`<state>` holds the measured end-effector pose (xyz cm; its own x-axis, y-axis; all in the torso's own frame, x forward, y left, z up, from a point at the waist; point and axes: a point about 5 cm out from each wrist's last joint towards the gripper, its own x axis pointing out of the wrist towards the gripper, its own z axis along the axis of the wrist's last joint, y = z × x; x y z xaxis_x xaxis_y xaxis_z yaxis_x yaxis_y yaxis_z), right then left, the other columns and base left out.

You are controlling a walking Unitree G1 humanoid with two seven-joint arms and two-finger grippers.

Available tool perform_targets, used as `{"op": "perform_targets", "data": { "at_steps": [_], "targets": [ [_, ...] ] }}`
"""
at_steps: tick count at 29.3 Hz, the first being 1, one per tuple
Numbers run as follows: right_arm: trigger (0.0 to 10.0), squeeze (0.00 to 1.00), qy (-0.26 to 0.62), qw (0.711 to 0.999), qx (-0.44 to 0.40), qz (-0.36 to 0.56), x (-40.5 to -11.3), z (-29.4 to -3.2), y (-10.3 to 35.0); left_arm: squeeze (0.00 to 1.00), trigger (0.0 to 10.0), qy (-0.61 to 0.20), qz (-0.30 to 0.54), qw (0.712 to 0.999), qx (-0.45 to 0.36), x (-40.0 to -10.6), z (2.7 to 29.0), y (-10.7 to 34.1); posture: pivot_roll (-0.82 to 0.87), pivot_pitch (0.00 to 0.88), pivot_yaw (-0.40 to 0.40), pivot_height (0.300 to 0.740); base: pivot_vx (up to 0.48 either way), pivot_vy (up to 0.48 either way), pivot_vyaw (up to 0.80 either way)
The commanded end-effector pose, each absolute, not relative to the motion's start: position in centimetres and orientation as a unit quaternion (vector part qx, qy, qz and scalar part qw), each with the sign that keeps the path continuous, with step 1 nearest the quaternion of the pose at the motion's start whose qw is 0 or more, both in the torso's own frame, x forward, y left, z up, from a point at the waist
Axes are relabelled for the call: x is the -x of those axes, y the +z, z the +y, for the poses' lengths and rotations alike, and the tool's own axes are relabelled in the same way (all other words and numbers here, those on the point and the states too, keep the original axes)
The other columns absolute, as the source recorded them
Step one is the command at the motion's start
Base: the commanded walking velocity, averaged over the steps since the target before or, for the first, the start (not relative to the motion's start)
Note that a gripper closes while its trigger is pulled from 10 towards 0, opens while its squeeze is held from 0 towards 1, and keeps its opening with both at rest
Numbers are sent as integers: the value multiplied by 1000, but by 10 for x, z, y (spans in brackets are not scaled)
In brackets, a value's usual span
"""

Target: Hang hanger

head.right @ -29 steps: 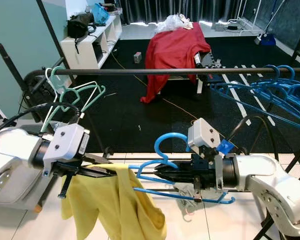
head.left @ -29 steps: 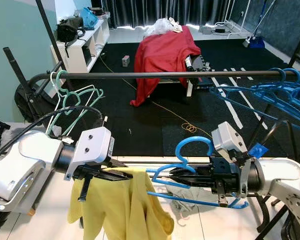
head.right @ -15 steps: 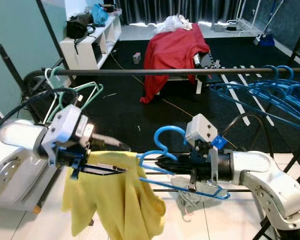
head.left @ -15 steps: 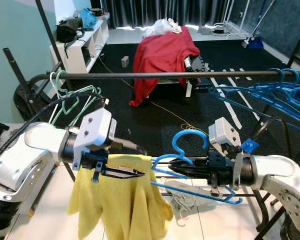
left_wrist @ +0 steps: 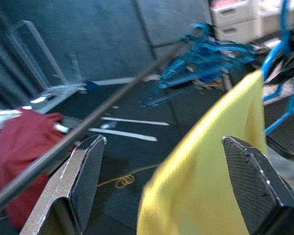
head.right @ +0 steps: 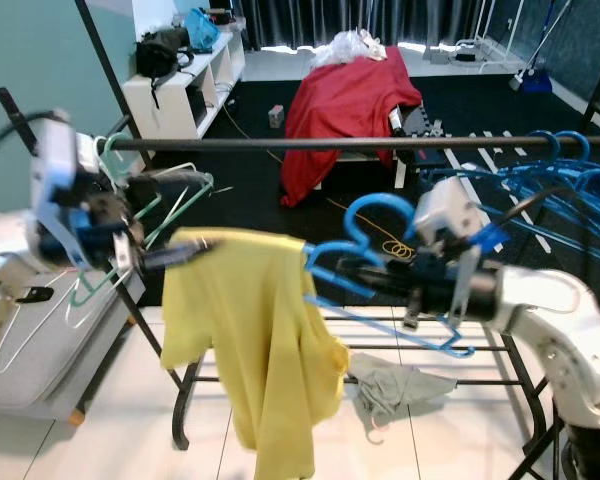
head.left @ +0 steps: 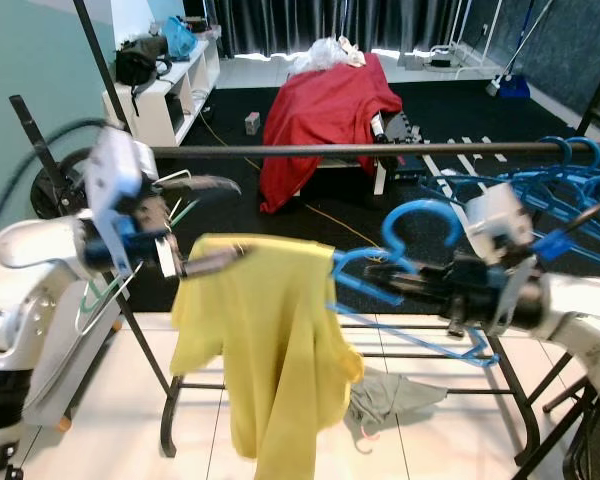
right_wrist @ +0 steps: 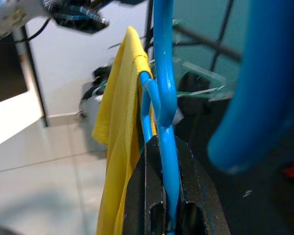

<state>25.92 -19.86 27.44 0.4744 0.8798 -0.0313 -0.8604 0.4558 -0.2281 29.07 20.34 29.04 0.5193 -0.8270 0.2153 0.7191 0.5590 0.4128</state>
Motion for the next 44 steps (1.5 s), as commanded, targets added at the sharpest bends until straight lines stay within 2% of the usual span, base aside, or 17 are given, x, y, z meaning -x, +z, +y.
{"op": "perform_targets", "data": {
  "at_steps": [1, 5, 10, 12, 18, 20, 22, 24, 27, 38, 41, 44],
  "targets": [
    [0, 0, 512, 850, 104, -67, -259, -200, 282, 0, 10000, -441, -205, 866, -117, -291, 207, 289, -160, 0, 42, 740, 0, 0, 0],
    [0, 0, 506, 851, 118, -78, -260, -205, 292, 0, 10000, -487, -208, 846, -61, -279, 206, 282, -159, 0, 38, 740, 0, 0, 0],
    [0, 0, 510, 847, 118, -93, -260, -205, 299, 0, 10000, -497, -189, 845, -56, -280, 201, 271, -158, 0, 39, 740, 0, 0, 0],
    [0, 0, 513, 844, 115, -105, -258, -203, 304, 0, 10000, -510, -171, 842, -52, -282, 190, 258, -162, 0, 41, 740, 0, 0, 0],
    [0, 0, 517, 841, 112, -112, -256, -203, 308, 0, 10000, -512, -160, 842, -52, -285, 182, 249, -167, 0, 42, 740, 0, 0, 0],
    [0, 0, 520, 839, 109, -116, -255, -203, 310, 0, 10000, -493, -157, 854, -52, -291, 179, 245, -169, 0, 43, 740, 0, 0, 0],
    [0, 0, 520, 839, 109, -116, -255, -203, 310, 0, 10000, -493, -157, 854, -52, -291, 179, 245, -169, 0, 43, 740, 0, 0, 0],
    [0, 0, 521, 839, 108, -116, -254, -204, 310, 0, 10000, -477, -159, 863, -54, -295, 181, 245, -169, 0, 43, 740, 0, 0, 0],
    [0, 0, 516, 842, 108, -113, -255, -207, 309, 0, 10000, -443, -171, 878, -53, -294, 206, 254, -168, 0, 44, 740, 0, 0, 0],
    [0, 0, 518, 842, 105, -108, -256, -208, 307, 0, 10000, -420, -218, 880, -23, -283, 225, 271, -159, 0, 37, 740, 0, 0, 0],
    [0, 0, 522, 840, 100, -108, -255, -207, 306, 0, 10000, -431, -213, 877, -12, -280, 219, 262, -159, 0, 33, 740, 0, 0, 0],
    [0, 0, 527, 837, 98, -110, -253, -204, 307, 0, 10000, -478, -184, 859, -4, -277, 194, 244, -165, 0, 33, 740, 0, 0, 0]
  ]
}}
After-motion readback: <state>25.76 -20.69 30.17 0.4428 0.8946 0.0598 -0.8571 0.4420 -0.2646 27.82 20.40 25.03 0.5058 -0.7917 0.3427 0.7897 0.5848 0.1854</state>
